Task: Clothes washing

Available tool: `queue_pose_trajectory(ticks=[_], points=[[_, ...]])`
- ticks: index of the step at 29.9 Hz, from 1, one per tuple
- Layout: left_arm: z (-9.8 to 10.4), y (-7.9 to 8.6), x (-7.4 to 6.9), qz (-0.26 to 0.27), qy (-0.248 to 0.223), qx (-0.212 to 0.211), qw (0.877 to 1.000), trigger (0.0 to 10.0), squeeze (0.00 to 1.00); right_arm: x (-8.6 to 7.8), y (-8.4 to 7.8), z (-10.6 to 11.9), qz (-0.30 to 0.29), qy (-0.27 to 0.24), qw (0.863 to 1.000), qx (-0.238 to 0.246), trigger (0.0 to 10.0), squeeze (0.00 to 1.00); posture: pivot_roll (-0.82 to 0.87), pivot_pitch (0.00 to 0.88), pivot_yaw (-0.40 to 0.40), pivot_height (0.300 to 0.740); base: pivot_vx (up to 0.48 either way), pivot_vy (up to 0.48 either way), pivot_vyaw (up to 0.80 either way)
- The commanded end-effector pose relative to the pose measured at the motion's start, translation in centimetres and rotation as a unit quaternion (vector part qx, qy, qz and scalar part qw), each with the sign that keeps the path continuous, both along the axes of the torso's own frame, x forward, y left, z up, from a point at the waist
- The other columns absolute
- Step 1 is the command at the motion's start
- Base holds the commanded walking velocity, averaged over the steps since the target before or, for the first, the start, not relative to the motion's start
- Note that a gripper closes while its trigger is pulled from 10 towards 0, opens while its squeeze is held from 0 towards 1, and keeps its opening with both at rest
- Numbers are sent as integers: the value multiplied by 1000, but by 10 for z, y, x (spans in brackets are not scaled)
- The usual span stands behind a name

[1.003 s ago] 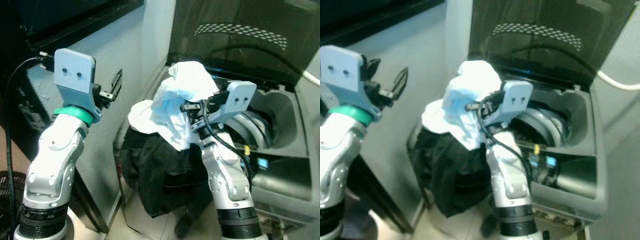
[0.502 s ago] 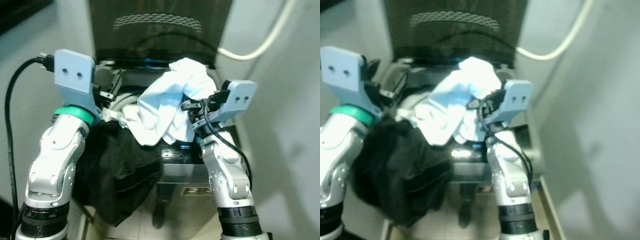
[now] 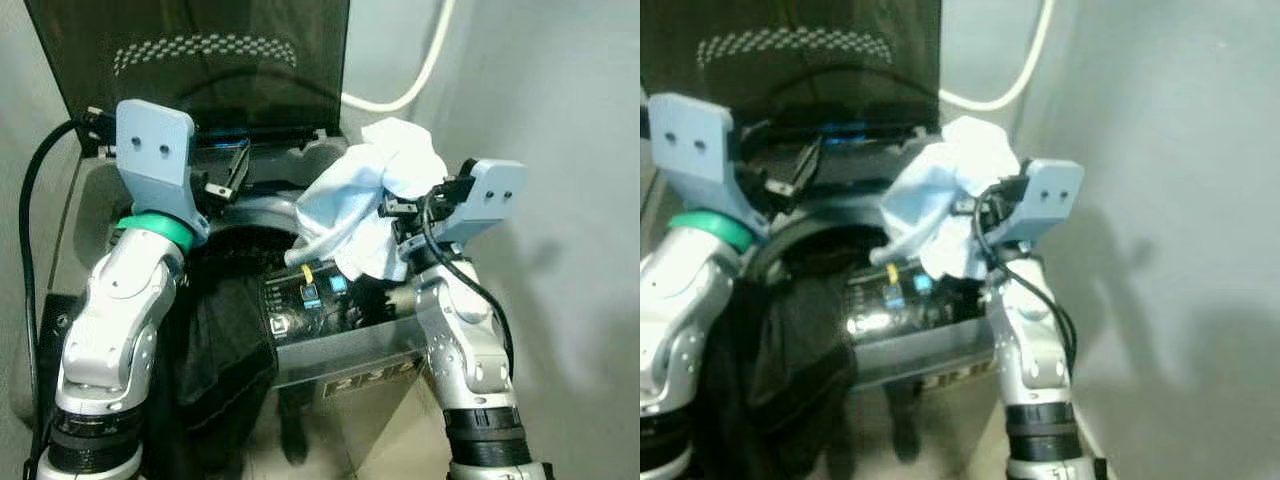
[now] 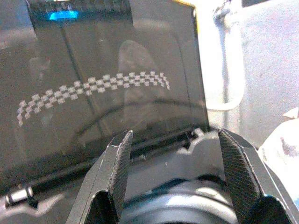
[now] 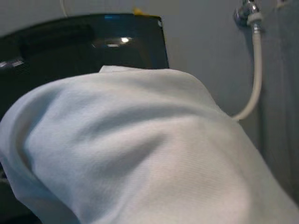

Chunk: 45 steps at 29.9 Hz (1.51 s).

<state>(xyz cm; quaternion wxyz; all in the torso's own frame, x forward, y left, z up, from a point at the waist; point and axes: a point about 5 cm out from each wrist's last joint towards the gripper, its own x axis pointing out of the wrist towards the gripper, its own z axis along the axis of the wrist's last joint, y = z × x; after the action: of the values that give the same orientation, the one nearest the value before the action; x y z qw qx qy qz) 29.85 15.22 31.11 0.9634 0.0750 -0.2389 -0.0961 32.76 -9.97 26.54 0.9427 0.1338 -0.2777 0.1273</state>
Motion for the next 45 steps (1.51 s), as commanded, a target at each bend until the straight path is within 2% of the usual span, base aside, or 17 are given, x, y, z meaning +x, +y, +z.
queue_pose_trajectory(ticks=[1, 11, 15, 18, 21, 22, 24, 28, 30, 32, 33, 36, 40, 42, 43, 44, 45], points=[[-1, 3, -1, 5, -2, 6, 1000, 10000, 0, -2, 5, 2, 9, -8, 1000, -2, 10000, 0, 80, 75, 33, 740, 0, 0, 0], [-1, 1, -1, 3, -2, 7, 1000, 10000, 0, -3, 9, 2, 24, -14, 999, -16, 10000, 0, 79, 69, 37, 740, 0, 0, 0], [6, 3, -5, -8, -33, 85, 996, 10000, 0, -10, 23, 11, 90, -56, 992, -73, 10000, 0, 81, 68, 33, 740, 0, 0, 0], [8, 4, -6, -4, -43, 99, 994, 10000, 0, -11, 24, 14, 98, -64, 990, -80, 10000, 0, 81, 69, 32, 740, 0, 0, 0], [17, 8, -10, 44, -93, 142, 985, 10000, 0, -16, 37, 25, 157, -98, 976, -118, 10000, 0, 81, 71, 32, 740, 0, 0, 0], [17, 8, -10, 44, -93, 142, 985, 10000, 0, -16, 37, 25, 157, -98, 976, -118, 10000, 0, 81, 71, 32, 740, 0, 0, 0], [10, 1, -17, 14, -78, 142, 987, 10000, 0, -19, 52, 36, 212, -128, 956, -155, 10000, 0, 82, 81, 22, 740, 0, 0, 0], [4, 6, -22, 25, -61, 111, 992, 10000, 0, -20, 63, 43, 240, -142, 946, -167, 10000, 0, 91, 86, 11, 740, 0, 0, 0], [-6, 22, -29, 142, -85, 124, 978, 10000, 0, -15, 77, 45, 253, -143, 941, -172, 10000, 0, 116, 98, -17, 740, 0, 0, 0], [-15, 25, -33, 159, -76, 123, 977, 10000, 0, -13, 83, 44, 259, -141, 939, -175, 10000, 0, 117, 100, -22, 740, 0, 0, 0], [-25, 25, -38, 145, -47, 100, 983, 10000, 0, -9, 89, 43, 257, -137, 939, -181, 10000, 0, 124, 107, -35, 740, 0, 0, 0], [-29, 20, -49, 83, -27, 75, 993, 10000, 0, -2, 95, 42, 246, -122, 943, -189, 10000, 0, 149, 123, -71, 740, 0, 0, 0], [-21, 26, -63, 79, -39, 81, 993, 10000, 0, 17, 94, 37, 196, -83, 958, -193, 10000, 0, 191, 140, -116, 740, 0, 0, 0], [-18, 25, -68, 71, -39, 80, 993, 10000, 0, 27, 89, 35, 157, -61, 967, -193, 10000, 55, 204, 149, -125, 740, 0, 0, 0], [-16, 24, -71, 65, -39, 80, 994, 10000, 0, 32, 86, 34, 131, -48, 971, -192, 10000, 357, 204, 149, -125, 740, 0, 0, 0], [-16, 24, -71, 65, -39, 80, 994, 10000, 0, 32, 86, 34, 131, -48, 971, -192, 10000, 357, 204, 149, -125, 740, 0, 0, 0], [-15, 21, -74, 57, -40, 83, 994, 10000, 0, 41, 80, 32, 99, -22, 976, -191, 10000, 1000, 215, 151, -130, 740, 0, 0, 0]])
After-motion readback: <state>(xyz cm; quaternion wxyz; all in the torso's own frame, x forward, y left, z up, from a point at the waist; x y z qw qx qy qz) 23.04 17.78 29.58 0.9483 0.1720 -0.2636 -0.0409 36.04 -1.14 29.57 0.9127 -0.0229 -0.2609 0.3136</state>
